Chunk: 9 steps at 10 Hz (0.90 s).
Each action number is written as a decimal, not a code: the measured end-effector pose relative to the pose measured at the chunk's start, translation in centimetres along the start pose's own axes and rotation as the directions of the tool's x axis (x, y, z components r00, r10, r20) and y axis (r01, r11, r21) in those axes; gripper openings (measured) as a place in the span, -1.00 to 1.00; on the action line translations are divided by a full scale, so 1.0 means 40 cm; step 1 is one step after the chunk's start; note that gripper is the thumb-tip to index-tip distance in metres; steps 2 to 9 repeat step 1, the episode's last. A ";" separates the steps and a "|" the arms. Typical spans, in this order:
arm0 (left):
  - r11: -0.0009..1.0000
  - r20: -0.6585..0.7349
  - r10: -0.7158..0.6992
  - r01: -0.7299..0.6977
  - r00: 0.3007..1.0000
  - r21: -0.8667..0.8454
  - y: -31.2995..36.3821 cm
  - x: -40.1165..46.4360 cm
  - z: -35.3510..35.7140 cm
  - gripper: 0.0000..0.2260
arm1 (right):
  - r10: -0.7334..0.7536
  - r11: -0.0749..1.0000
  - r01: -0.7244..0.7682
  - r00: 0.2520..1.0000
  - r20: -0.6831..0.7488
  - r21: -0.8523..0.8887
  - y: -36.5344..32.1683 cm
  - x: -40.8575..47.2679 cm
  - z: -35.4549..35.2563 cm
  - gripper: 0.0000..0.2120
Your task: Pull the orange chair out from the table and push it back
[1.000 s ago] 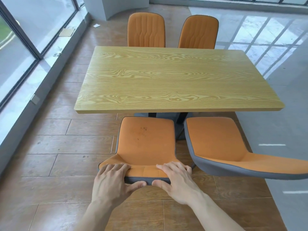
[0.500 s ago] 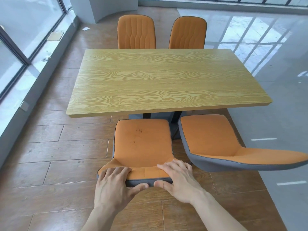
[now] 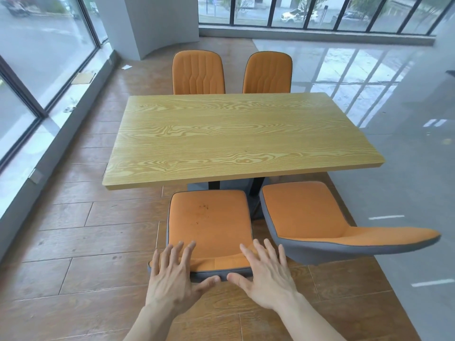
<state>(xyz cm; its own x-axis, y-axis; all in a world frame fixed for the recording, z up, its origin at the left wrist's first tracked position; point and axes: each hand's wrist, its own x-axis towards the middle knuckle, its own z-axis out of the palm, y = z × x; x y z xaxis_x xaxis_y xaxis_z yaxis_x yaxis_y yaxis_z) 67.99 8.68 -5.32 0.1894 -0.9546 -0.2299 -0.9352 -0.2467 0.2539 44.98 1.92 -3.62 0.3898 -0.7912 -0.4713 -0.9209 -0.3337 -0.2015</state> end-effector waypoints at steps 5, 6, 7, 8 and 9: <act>1.000 0.001 0.003 -0.003 1.000 -0.018 0.005 -0.019 -0.028 0.00 | 0.027 0.998 -0.025 0.999 -0.031 0.058 -0.011 -0.033 -0.025 -0.08; 1.000 0.001 0.003 -0.003 1.000 -0.018 0.005 -0.019 -0.028 0.00 | 0.027 0.998 -0.025 0.999 -0.031 0.058 -0.011 -0.033 -0.025 -0.08; 1.000 0.001 0.003 -0.003 1.000 -0.018 0.005 -0.019 -0.028 0.00 | 0.027 0.998 -0.025 0.999 -0.031 0.058 -0.011 -0.033 -0.025 -0.08; 1.000 0.001 0.003 -0.003 1.000 -0.018 0.005 -0.019 -0.028 0.00 | 0.027 0.998 -0.025 0.999 -0.031 0.058 -0.011 -0.033 -0.025 -0.08; 1.000 0.001 0.003 -0.003 1.000 -0.018 0.005 -0.019 -0.028 0.00 | 0.027 0.998 -0.025 0.999 -0.031 0.058 -0.011 -0.033 -0.025 -0.08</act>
